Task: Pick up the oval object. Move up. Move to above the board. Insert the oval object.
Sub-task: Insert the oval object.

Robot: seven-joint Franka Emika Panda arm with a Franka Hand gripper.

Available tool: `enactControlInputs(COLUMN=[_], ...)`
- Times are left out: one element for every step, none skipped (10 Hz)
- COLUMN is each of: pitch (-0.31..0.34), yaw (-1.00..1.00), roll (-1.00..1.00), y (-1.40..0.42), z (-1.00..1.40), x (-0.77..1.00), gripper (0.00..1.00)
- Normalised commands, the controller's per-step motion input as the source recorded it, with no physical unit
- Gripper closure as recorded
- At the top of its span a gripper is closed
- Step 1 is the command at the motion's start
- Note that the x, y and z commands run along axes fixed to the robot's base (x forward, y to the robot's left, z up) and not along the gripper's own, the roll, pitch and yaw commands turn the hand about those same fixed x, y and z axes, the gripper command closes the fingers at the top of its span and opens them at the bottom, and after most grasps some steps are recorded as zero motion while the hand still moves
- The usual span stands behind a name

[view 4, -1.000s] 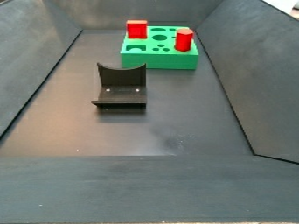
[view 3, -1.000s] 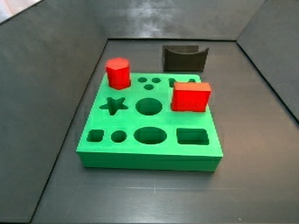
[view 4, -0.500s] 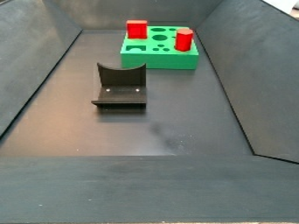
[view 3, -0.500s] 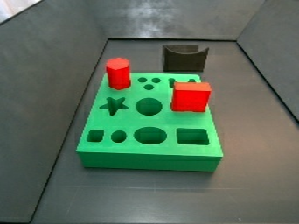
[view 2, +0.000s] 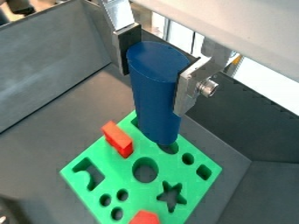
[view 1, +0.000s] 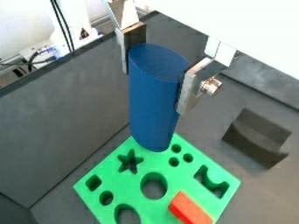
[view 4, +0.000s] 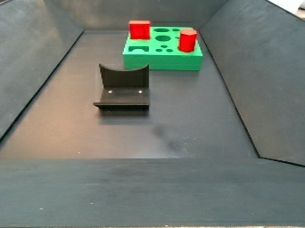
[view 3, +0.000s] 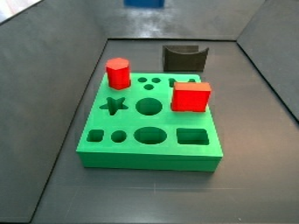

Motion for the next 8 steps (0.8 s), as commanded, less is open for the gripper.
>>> enactControlInputs(pitch=[-0.069, -0.116, -0.116, -0.113, -0.091, -0.077, -0.071, -0.076], yaw=[-0.13, -0.28, -0.29, -0.31, -0.25, -0.17, -0.11, -0.03], roll=[0.10, 0.18, 0.17, 0.27, 0.28, 0.28, 0.27, 0.24], y=[-0.56, -0.53, -0.45, -0.44, -0.34, -0.31, -0.29, -0.22], z=[-0.76, -0.73, -0.70, -0.76, -0.78, -0.79, -0.80, -0.82], x=[0.26, 0.23, 0.29, 0.12, 0.07, 0.00, 0.03, 0.06], gripper=[1.00, 1.00, 1.00, 1.00, 1.00, 1.00, 1.00, 1.00])
